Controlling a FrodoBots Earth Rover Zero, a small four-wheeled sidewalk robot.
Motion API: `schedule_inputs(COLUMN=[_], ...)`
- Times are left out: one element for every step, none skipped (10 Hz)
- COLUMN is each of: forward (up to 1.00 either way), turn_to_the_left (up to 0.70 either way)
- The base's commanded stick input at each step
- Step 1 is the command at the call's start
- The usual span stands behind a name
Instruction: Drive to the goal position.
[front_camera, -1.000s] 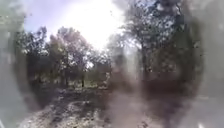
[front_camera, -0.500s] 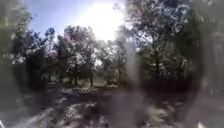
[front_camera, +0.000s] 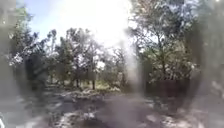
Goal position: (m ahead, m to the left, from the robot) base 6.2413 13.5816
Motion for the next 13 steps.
schedule_inputs(forward=[0.68, 0.68, 0.68, 0.68, 0.68, 0.68, 0.68, 0.68, 0.68, 0.68, 0.68, 0.69, 0.68], turn_to_the_left=[0.0, 0.0, 0.03, 0.14, 0.14, 0.14, 0.14, 0.14, 0.14, 0.14, 0.14, 0.14, 0.14])
